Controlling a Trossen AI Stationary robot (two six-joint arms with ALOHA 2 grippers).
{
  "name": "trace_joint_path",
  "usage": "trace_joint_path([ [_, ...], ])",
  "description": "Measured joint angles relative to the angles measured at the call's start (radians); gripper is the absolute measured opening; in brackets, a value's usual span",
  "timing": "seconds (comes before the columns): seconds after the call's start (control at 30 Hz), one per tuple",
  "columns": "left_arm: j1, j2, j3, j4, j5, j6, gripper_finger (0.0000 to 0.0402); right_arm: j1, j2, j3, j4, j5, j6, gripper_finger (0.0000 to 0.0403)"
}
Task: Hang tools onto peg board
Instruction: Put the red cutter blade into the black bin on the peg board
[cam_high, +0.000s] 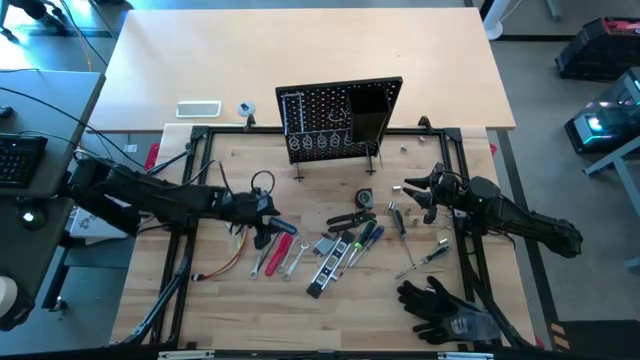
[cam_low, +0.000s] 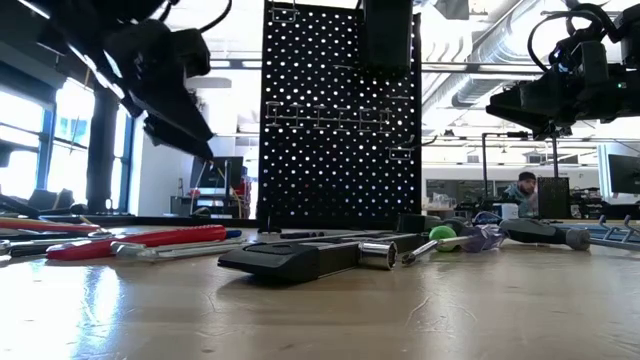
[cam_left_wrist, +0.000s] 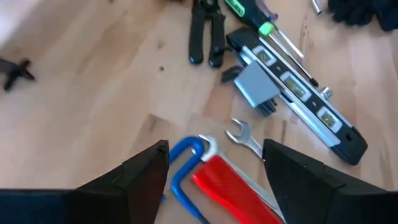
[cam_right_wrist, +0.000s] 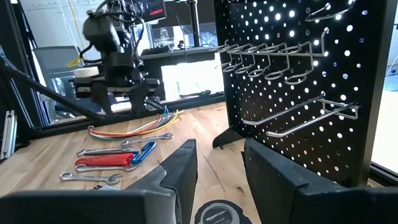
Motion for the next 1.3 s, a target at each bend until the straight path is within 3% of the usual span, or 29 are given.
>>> trace_joint_path([
  [0.33, -0.183, 0.135, 0.016, 0.004, -0.16, -0.185, 0.025, 0.0, 0.0, 0.0, 0.0, 0.0, 0.0, 0.0128],
  [0.47, -0.235, 0.221, 0.076, -0.01, -0.235, -0.202, 0.025, 0.0, 0.0, 0.0, 0.0, 0.0, 0.0, 0.0128],
  [0.63, -0.274, 0.352, 0.197, -0.164, -0.324, -0.218, 0.025, 0.0, 0.0, 0.0, 0.0, 0.0, 0.0, 0.0128],
  [0.87, -0.277, 0.51, 0.312, -0.346, -0.301, -0.386, 0.025, 0.0, 0.0, 0.0, 0.0, 0.0, 0.0, 0.0128],
  [1.03, -0.268, 0.565, 0.319, -0.341, -0.283, -0.483, 0.025, 0.0, 0.0, 0.0, 0.0, 0.0, 0.0, 0.0128],
  [1.3, -0.213, 0.627, 0.325, -0.29, -0.229, -0.493, 0.0236, 0.0, 0.0, 0.0, 0.0, 0.0, 0.0, 0.0128],
])
